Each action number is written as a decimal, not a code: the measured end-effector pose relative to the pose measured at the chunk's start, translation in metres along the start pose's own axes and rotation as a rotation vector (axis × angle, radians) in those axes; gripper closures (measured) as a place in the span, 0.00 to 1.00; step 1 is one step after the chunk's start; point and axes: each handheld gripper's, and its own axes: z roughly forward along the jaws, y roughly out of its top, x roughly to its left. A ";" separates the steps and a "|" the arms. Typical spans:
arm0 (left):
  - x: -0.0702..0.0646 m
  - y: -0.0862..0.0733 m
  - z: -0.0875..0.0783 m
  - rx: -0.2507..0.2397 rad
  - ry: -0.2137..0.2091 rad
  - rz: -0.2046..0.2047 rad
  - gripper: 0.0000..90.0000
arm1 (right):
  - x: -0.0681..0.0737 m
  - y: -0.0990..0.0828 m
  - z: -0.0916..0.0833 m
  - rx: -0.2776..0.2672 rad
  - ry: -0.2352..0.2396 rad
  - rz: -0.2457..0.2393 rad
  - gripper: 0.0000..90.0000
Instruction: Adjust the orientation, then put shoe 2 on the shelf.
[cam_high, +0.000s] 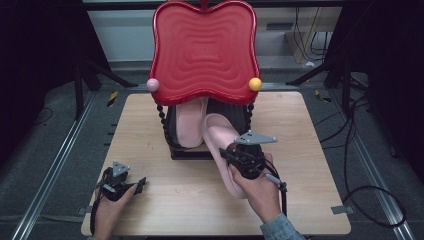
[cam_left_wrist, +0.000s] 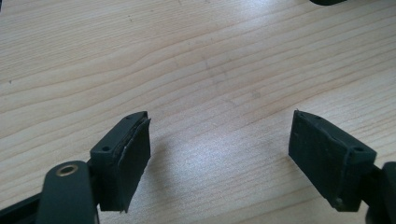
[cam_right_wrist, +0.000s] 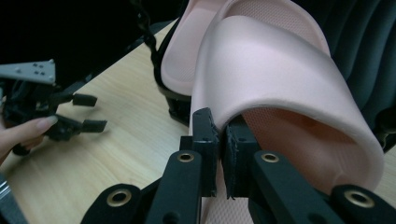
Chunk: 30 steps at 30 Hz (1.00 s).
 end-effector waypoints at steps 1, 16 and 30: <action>0.000 0.000 0.000 -0.001 -0.001 -0.001 0.23 | 0.000 0.001 0.001 -0.003 -0.008 -0.004 0.95; -0.001 0.000 0.000 -0.001 -0.006 -0.001 0.23 | 0.000 0.009 0.021 -0.011 -0.098 0.011 0.95; 0.000 0.000 0.000 -0.003 -0.006 -0.003 0.22 | 0.003 0.023 0.037 -0.019 -0.195 0.014 0.94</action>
